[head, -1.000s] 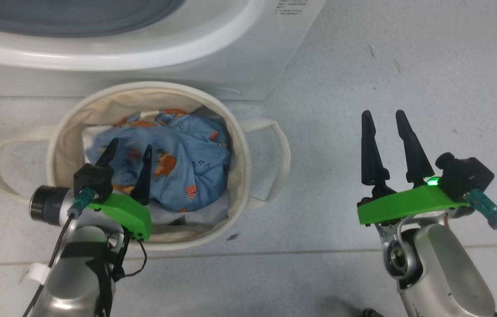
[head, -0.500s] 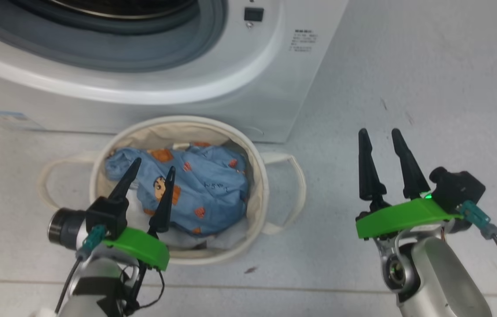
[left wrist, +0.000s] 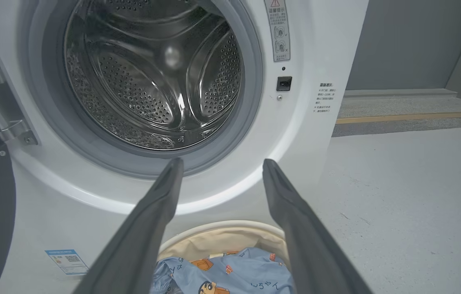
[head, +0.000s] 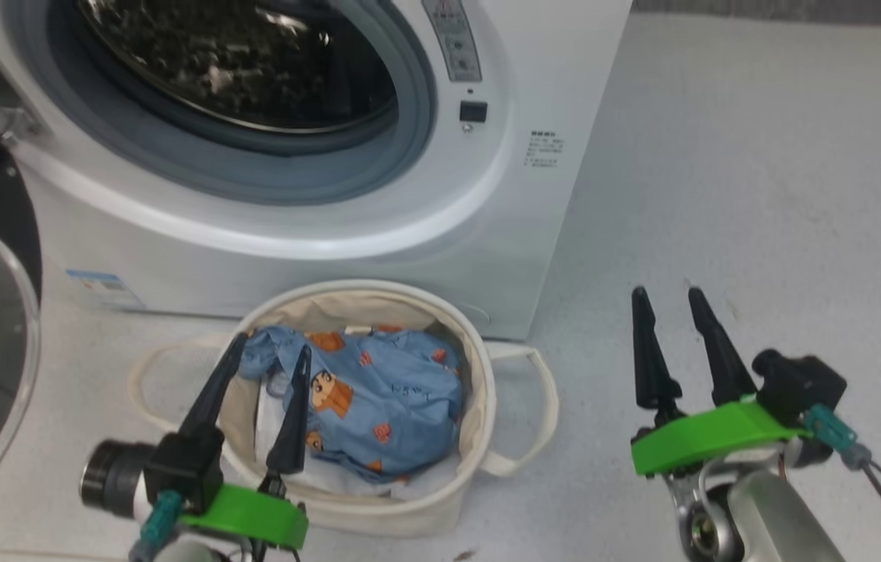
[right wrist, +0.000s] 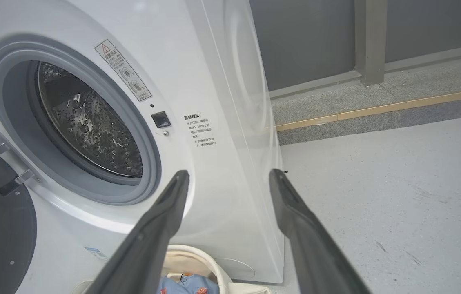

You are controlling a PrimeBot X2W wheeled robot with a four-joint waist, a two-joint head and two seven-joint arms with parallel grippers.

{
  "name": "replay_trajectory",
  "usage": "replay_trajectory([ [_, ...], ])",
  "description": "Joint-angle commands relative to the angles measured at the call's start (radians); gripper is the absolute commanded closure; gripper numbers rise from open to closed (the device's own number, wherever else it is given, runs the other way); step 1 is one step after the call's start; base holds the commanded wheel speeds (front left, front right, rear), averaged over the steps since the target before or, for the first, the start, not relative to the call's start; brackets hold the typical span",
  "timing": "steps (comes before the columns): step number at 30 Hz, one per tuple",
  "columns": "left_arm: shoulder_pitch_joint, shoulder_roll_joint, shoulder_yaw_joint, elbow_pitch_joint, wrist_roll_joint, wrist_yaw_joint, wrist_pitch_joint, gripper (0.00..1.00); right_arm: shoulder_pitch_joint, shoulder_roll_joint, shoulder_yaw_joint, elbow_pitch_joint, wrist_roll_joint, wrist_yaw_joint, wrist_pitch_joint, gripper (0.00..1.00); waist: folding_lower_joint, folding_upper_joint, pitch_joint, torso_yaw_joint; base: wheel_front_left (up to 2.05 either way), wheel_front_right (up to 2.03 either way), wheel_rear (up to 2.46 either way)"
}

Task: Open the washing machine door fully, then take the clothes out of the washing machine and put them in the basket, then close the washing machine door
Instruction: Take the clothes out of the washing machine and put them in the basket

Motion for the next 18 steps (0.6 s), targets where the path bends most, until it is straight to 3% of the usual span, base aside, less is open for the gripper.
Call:
replay_trajectory([
  [1,0.019,0.004,0.026,-0.063,0.017,0.03,-0.005,0.0,0.017,0.004,0.018,-0.026,0.003,0.0,-0.012,0.0,0.0,-0.0001,-0.042,0.012,0.0,0.0,0.0],
  [18,0.164,-0.011,0.117,-0.137,-0.043,0.12,-0.005,0.0,0.089,0.004,0.021,0.018,0.009,0.0,-0.012,0.0,0.0,-0.0001,-0.133,0.006,0.0,0.0,0.0],
])
